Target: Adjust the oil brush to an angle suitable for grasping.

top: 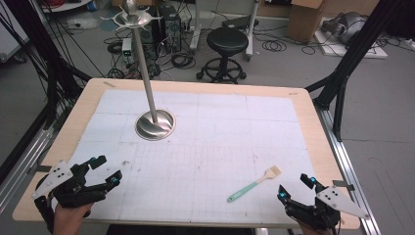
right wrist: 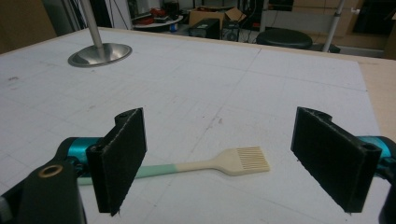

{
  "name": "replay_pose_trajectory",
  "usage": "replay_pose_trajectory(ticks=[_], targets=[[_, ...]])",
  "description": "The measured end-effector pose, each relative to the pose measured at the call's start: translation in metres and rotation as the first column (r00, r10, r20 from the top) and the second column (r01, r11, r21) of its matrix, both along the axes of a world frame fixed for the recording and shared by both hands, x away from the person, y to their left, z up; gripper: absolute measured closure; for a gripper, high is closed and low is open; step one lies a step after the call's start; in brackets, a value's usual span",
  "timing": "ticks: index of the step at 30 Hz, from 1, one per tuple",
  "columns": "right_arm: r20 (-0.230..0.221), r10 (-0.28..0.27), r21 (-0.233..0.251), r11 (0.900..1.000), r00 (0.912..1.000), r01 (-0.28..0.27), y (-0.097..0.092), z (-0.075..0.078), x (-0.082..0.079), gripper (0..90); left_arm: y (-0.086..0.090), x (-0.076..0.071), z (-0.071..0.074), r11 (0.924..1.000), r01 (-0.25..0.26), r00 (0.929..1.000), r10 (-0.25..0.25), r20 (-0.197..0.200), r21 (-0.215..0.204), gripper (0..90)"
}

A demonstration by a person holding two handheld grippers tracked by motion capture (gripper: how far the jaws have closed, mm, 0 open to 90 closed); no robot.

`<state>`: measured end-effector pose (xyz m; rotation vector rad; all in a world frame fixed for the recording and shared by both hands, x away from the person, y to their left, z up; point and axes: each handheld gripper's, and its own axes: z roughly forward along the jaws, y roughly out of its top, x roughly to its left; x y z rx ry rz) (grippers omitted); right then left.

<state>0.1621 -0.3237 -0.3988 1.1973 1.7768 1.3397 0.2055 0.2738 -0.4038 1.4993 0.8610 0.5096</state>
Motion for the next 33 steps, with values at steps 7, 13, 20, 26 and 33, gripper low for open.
replay_pose_trajectory(ticks=[7,13,20,26,33], targets=[[0.010,-0.007,-0.013,0.9999,0.9999,0.007,0.001,0.000,-0.002,16.8,0.004,0.003,-0.001,0.9995,-0.032,0.9994,0.032,-0.011,-0.004,18.9],[0.009,0.015,-0.008,0.9999,0.9998,-0.015,0.006,0.000,-0.002,16.8,0.005,0.004,-0.001,0.9993,-0.037,0.9993,0.037,-0.008,-0.009,19.0],[-0.002,0.096,-0.015,0.9953,0.9954,-0.096,0.019,0.002,-0.001,26.0,0.003,0.002,-0.001,0.9997,-0.025,0.9997,0.025,-0.006,0.001,19.0],[-0.101,0.247,-0.074,0.9642,0.9638,-0.255,0.043,-0.010,0.010,39.1,0.004,0.003,-0.002,0.9994,-0.035,0.9993,0.035,-0.012,0.003,19.1],[-0.214,0.341,-0.158,0.9127,0.9154,-0.377,0.067,-0.025,0.017,51.7,0.002,0.003,-0.001,0.9994,-0.034,0.9993,0.034,-0.013,0.009,19.5]])
